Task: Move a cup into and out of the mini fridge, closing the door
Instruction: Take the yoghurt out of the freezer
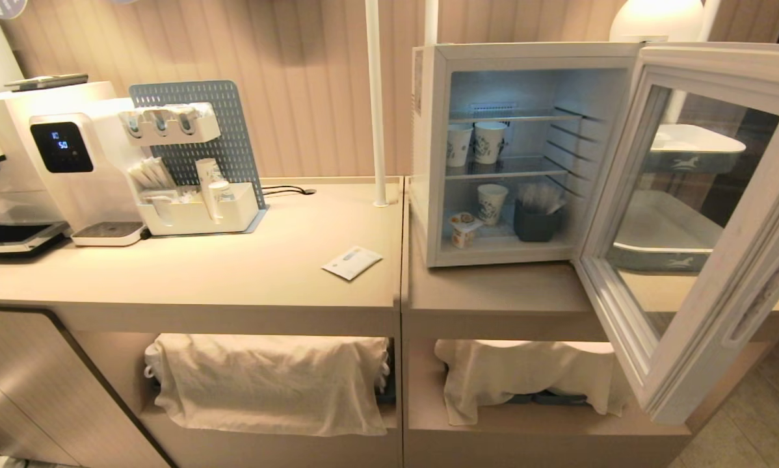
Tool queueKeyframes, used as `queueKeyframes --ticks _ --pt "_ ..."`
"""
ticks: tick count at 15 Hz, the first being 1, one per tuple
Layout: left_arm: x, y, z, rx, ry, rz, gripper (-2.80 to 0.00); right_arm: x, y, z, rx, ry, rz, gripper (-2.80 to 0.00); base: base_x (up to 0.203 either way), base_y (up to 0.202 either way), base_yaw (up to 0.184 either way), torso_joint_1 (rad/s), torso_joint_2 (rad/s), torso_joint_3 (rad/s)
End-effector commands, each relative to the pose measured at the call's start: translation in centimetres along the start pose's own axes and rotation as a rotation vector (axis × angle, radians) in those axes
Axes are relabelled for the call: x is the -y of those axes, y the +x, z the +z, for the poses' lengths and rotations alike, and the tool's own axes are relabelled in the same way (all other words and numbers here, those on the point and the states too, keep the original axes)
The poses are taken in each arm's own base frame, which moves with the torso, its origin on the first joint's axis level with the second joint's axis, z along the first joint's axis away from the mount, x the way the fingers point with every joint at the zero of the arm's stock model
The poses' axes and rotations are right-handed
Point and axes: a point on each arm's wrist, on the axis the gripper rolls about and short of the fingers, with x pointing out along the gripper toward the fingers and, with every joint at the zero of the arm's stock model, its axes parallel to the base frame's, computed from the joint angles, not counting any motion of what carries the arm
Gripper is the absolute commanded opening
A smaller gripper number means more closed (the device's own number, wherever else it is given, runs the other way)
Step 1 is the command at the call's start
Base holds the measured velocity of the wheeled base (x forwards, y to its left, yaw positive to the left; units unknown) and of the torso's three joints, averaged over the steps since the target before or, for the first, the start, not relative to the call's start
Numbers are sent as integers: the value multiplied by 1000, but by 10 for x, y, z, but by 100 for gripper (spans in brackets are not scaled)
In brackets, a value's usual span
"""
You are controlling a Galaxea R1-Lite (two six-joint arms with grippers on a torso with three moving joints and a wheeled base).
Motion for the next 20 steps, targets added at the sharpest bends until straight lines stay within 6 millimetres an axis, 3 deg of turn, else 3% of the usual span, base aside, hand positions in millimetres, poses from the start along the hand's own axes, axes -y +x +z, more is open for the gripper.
queueKeyframes --ticks 1,11,15,20 --pt "0 0 0 -3 -2 1 -280 0 0 0 -2 -1 0 -280 0 191 1 5 0 2" --pt "0 0 0 -2 -4 2 -280 0 0 0 -2 -1 0 -280 0 183 1 1 4 2" --pt "0 0 0 -4 -3 2 -280 0 0 0 -2 -1 0 -280 14 18 4 -1 3 2" --pt "0 0 0 -4 -3 2 -280 0 0 0 -2 -1 0 -280 175 1 -1 2 4 2"
